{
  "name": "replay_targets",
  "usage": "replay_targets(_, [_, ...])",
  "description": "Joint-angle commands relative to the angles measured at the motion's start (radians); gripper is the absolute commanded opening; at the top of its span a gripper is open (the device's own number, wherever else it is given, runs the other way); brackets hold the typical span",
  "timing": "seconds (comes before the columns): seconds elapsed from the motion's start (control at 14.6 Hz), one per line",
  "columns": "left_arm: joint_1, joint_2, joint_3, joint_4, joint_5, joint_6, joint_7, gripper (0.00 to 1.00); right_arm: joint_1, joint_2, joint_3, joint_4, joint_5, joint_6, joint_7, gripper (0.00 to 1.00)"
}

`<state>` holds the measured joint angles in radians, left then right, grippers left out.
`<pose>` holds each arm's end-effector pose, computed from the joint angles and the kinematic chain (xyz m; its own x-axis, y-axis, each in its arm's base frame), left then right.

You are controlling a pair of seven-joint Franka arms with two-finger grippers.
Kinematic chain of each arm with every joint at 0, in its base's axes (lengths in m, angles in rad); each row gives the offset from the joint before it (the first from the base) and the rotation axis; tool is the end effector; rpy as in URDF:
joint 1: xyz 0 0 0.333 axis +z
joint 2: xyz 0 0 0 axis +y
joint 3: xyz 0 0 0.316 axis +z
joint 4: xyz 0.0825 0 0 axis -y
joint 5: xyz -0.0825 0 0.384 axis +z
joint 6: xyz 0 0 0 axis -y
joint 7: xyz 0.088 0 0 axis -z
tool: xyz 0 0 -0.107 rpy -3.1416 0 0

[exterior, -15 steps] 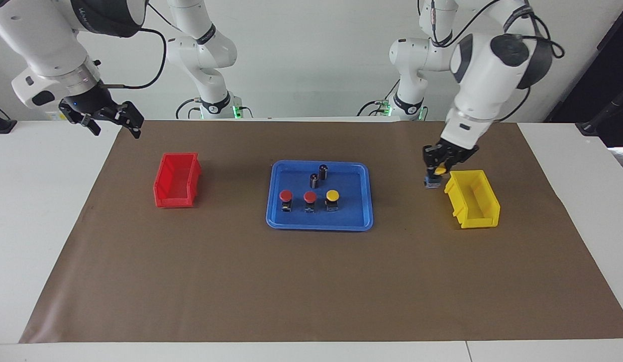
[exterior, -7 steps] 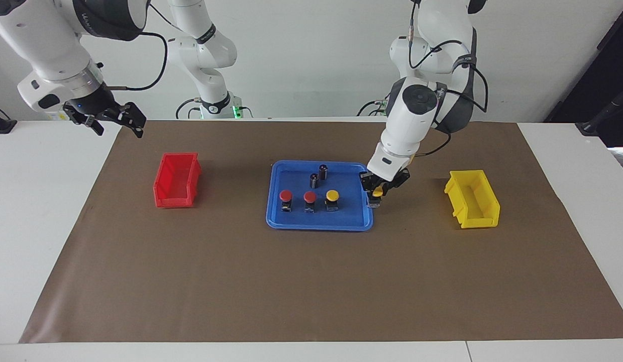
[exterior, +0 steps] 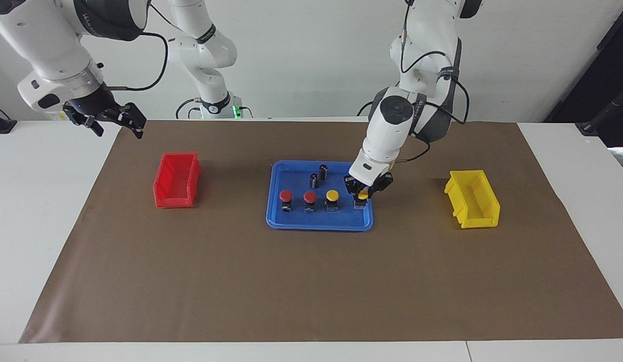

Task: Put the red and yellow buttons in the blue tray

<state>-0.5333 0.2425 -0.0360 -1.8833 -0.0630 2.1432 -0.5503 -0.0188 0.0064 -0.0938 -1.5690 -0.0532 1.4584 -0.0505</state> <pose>0.5177 -0.3332 0.3824 0.9997 0.0152 -0.0186 0.0163 -0.9980 0.0615 0.5397 -0.0671 0.6128 0.9906 -0.0674 -0.1191 -0.0620 -0.9969 0.0478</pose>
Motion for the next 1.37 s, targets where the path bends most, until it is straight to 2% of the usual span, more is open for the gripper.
replay_targets(0.0, [-0.025,0.012,0.018,-0.028,-0.017,0.064,-0.028,0.02,-0.009,-0.026,0.006,-0.032,-0.002,0.022,-0.015,1.00])
replay_targets(0.07, [-0.034,0.029,0.018,-0.028,-0.017,0.084,-0.036,0.05,-0.009,-0.026,0.006,-0.032,-0.002,0.019,-0.019,1.00])
replay_targets(0.14, [-0.034,0.038,0.018,-0.026,-0.017,0.093,-0.036,0.18,-0.009,-0.028,0.006,-0.034,-0.002,0.017,-0.019,1.00])
replay_targets(0.21, [-0.033,0.040,0.018,-0.026,-0.017,0.093,-0.036,0.42,-0.006,-0.028,0.006,-0.034,-0.002,0.017,-0.019,1.00])
replay_targets(0.27, [-0.034,0.040,0.019,-0.022,-0.017,0.087,-0.036,0.73,-0.001,-0.028,0.008,-0.034,-0.004,0.019,-0.017,1.00])
replay_targets(0.34, [-0.034,0.038,0.019,-0.017,-0.017,0.081,-0.034,0.88,-0.001,-0.028,0.008,-0.034,-0.002,0.019,-0.016,1.00])
replay_targets(0.41, [-0.034,0.035,0.021,-0.014,-0.014,0.070,-0.034,0.96,-0.001,-0.026,0.008,-0.034,-0.002,0.019,-0.015,1.00])
replay_targets(0.48, [-0.033,0.022,0.025,-0.007,-0.011,0.032,-0.033,1.00,-0.001,-0.026,0.008,-0.034,-0.002,0.019,-0.017,1.00])
replay_targets(0.69, [-0.014,0.001,0.037,0.094,-0.005,-0.142,-0.023,1.00,0.000,-0.028,0.009,-0.036,-0.002,0.014,-0.019,1.00])
replay_targets(0.89, [0.030,-0.037,0.065,0.124,-0.003,-0.187,0.027,1.00,0.000,-0.028,0.009,-0.036,-0.002,0.016,-0.019,1.00])
replay_targets(1.17, [0.153,-0.063,0.071,0.193,-0.003,-0.336,0.205,1.00,0.000,-0.028,0.009,-0.036,-0.002,0.016,-0.019,1.00])
replay_targets(1.31, [0.182,-0.095,0.076,0.181,0.000,-0.364,0.248,1.00,0.000,-0.028,0.009,-0.036,-0.002,0.014,-0.019,1.00])
